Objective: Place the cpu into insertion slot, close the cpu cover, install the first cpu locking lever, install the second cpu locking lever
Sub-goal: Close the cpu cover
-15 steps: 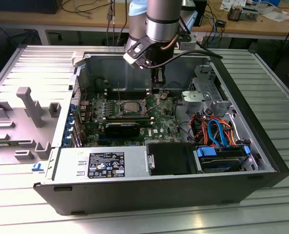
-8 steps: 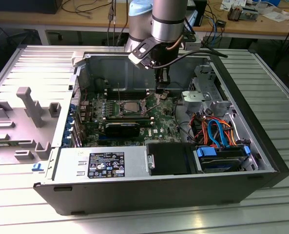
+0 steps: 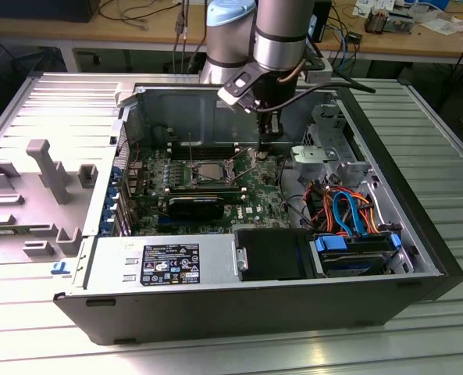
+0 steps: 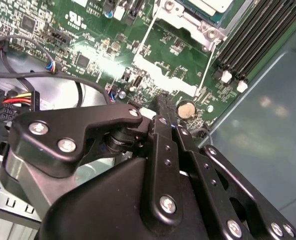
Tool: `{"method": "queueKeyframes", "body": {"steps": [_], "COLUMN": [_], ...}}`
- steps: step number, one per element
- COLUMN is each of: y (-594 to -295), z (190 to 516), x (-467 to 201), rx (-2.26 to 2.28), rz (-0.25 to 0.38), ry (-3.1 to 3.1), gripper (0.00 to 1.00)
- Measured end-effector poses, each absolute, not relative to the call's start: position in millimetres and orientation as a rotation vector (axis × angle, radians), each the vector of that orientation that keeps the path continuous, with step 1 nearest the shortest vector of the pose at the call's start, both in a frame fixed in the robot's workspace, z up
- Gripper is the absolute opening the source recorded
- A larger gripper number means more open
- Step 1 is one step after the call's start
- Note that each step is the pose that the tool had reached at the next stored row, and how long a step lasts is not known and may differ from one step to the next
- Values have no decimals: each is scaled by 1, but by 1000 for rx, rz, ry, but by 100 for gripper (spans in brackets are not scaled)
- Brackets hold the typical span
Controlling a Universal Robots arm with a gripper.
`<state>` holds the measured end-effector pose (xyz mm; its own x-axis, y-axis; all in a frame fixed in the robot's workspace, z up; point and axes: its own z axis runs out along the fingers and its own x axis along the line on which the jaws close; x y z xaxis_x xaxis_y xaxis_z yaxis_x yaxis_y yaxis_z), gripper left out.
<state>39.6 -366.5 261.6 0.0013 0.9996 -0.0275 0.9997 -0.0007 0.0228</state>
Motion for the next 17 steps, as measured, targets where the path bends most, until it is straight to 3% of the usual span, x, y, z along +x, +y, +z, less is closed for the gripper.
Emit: {"method": "queueKeyframes", "body": {"steps": [17], "y": [-366], "z": [238], "x": [35], "rx": [2202], "rz": [-21], "ry": [2207], "gripper": [11]}}
